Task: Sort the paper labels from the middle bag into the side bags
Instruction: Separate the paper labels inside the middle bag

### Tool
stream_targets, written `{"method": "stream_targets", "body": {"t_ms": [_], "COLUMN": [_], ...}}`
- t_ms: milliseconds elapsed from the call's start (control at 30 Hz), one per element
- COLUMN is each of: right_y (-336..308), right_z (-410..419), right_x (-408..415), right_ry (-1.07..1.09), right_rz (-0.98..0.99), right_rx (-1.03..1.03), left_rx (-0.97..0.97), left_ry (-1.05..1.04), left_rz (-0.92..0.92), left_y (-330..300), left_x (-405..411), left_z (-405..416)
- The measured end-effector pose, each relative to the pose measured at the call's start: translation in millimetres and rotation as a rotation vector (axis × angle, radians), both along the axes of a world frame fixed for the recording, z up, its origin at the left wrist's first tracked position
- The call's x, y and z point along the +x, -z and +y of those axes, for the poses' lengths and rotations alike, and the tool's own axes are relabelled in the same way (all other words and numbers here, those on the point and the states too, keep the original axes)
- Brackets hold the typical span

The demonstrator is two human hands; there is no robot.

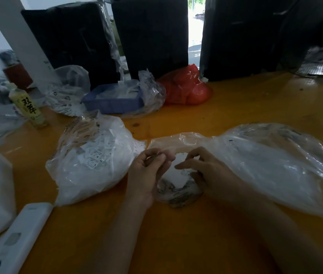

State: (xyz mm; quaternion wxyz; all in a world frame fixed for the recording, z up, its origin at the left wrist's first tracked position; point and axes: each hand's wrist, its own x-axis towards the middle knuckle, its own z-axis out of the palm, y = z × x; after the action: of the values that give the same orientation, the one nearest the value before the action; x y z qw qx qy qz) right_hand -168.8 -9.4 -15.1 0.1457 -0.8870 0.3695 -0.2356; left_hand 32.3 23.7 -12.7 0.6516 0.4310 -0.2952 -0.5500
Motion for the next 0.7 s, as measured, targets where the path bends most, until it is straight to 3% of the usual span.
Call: {"method": "stream_targets", "body": {"t_ms": [100,167,300,433,600,700], "right_y": [3,2,-3,-7,-11,-12], "right_z": [0,1,4,5,2,3], "right_x": [-3,-1,6,4,-3,-4], "right_ry": [-0.074,-0.07,0.14,0.377,0.411,0.37], "right_rz": [0.129,0.115,-0.19,-0.492,-0.753,-0.796], "right_rx": [-0.002,0.004,0.042,0.257,0.462,0.483], "left_rx": [-0.013,-0.032,-0.03,0.007,0.006,-0.014], "left_ry": [-0.005,-0.015,-0.035,-0.026,-0.017,0.0], "left_rz": [0.004,-0.009,-0.009,-0.08,-0.1,-0.072], "left_y": [1,1,1,2,1,1], "left_x": [-1,-3,-4,-3,-4,-5], "left_z": [0,0,-1,1,2,2]}}
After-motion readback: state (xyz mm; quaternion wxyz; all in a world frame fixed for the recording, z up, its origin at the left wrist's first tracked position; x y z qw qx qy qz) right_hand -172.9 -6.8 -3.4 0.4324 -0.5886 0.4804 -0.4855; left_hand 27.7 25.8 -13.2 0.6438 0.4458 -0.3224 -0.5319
